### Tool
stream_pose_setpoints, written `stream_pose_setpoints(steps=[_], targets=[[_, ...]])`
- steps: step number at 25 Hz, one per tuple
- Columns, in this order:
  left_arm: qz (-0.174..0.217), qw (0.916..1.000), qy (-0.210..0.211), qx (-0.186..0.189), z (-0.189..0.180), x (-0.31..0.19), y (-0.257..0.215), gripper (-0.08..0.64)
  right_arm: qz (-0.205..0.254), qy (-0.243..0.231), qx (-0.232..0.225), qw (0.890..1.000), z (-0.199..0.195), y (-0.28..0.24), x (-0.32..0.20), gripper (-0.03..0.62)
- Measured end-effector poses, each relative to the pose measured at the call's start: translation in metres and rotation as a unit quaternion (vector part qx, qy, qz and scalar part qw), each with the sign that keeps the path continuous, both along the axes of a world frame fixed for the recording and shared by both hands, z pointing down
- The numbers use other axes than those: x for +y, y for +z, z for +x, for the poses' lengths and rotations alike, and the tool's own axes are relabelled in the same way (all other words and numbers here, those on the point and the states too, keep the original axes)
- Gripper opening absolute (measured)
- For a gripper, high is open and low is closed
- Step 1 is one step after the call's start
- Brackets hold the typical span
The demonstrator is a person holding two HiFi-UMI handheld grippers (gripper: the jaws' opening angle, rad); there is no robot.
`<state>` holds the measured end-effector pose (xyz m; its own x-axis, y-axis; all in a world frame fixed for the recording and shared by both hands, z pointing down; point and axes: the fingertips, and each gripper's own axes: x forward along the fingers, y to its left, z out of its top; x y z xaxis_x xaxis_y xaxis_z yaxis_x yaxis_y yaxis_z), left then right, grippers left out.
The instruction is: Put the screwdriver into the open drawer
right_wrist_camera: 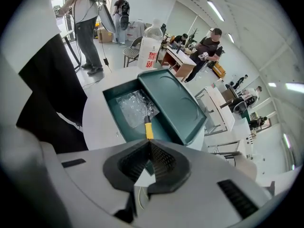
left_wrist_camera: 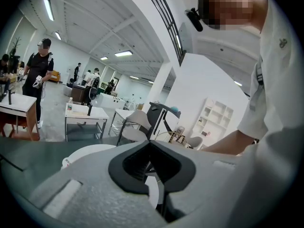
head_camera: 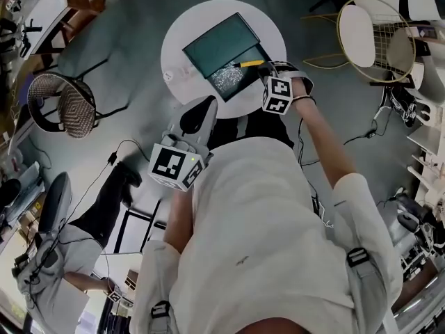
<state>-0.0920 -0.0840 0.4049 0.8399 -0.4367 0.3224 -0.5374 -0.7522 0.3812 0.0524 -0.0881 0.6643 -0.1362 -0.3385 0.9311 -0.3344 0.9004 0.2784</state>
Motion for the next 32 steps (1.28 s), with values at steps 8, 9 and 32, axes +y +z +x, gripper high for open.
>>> stream_pose_setpoints(steps=[8, 9, 32], targets=[[0.04, 0.9988, 0.017, 0.022, 0.01, -0.007, -0.021, 0.011, 0.025, 0.067, -0.058, 0.996, -0.01, -0.057, 0.025, 0.009], [0.045, 0.9985, 0.021, 0.022, 0.011, -0.008, -0.024, 0.011, 0.031, 0.082, -0.072, 0.994, -0.013, -0.067, 0.026, 0.008], [0.065, 0.9972, 0.028, 0.024, -0.004, -0.001, -0.04, 0.011, 0.181, 0.28, -0.535, 0.776, -0.028, -0.323, 0.031, 0.008]])
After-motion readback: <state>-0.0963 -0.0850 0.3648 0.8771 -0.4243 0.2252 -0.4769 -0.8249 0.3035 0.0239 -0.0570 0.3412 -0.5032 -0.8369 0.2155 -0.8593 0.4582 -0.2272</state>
